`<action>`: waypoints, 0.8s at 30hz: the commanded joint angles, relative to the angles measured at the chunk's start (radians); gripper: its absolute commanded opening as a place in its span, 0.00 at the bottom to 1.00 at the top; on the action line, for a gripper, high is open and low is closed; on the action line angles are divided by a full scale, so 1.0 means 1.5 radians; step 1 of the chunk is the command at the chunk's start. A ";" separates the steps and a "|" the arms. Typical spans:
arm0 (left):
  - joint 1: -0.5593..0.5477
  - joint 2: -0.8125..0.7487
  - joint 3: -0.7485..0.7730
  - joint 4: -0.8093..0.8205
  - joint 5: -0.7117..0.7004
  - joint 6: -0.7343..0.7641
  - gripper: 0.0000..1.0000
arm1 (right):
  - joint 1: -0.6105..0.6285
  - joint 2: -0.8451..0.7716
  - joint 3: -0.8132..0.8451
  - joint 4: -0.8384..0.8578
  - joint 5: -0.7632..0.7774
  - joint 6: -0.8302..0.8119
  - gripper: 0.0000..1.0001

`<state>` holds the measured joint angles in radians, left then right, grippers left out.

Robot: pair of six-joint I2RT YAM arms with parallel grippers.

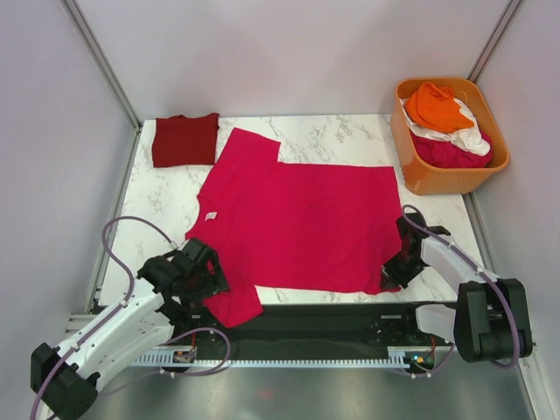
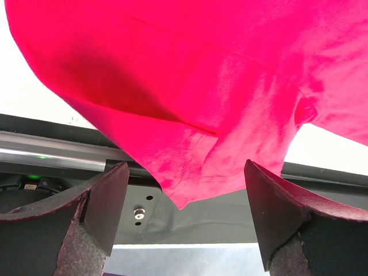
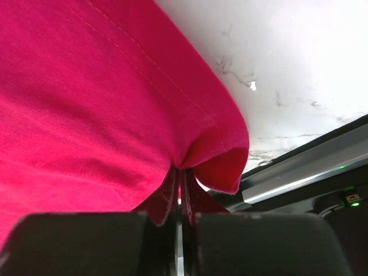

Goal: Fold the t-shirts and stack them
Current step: Fold the tshirt

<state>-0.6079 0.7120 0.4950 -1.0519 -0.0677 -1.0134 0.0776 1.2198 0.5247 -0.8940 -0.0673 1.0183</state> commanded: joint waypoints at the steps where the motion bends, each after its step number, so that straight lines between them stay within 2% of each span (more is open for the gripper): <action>1: 0.005 -0.007 0.011 -0.009 0.007 -0.018 0.89 | 0.001 0.021 -0.071 0.097 0.016 0.005 0.00; 8: 0.006 -0.009 0.037 -0.009 0.007 -0.018 0.89 | 0.001 -0.035 0.058 0.035 0.084 -0.065 0.00; 9: 0.006 -0.011 0.071 0.180 0.042 -0.041 0.88 | 0.000 -0.038 0.096 0.034 0.088 -0.082 0.00; 10: 0.006 -0.014 0.090 0.173 -0.125 0.000 0.03 | -0.001 -0.038 0.115 0.034 0.088 -0.089 0.00; 14: 0.007 0.010 0.195 0.155 -0.154 0.044 0.02 | -0.002 -0.025 0.213 0.046 0.087 -0.119 0.00; 18: 0.008 0.076 0.271 0.153 -0.182 0.079 0.02 | -0.002 -0.025 0.264 0.111 0.078 -0.127 0.00; 22: 0.017 0.137 0.362 0.144 -0.173 0.102 0.02 | -0.002 -0.018 0.305 0.119 0.085 -0.138 0.00; 23: 0.019 0.143 0.371 0.130 -0.155 0.102 0.10 | -0.001 -0.021 0.304 0.119 0.086 -0.146 0.00; 24: 0.019 0.146 0.377 0.123 -0.146 0.099 0.41 | -0.002 -0.024 0.301 0.120 0.087 -0.151 0.00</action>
<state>-0.5884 0.9146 1.0023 -0.8413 -0.2840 -0.9077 0.0765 1.1908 0.9463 -0.7422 0.0284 0.8314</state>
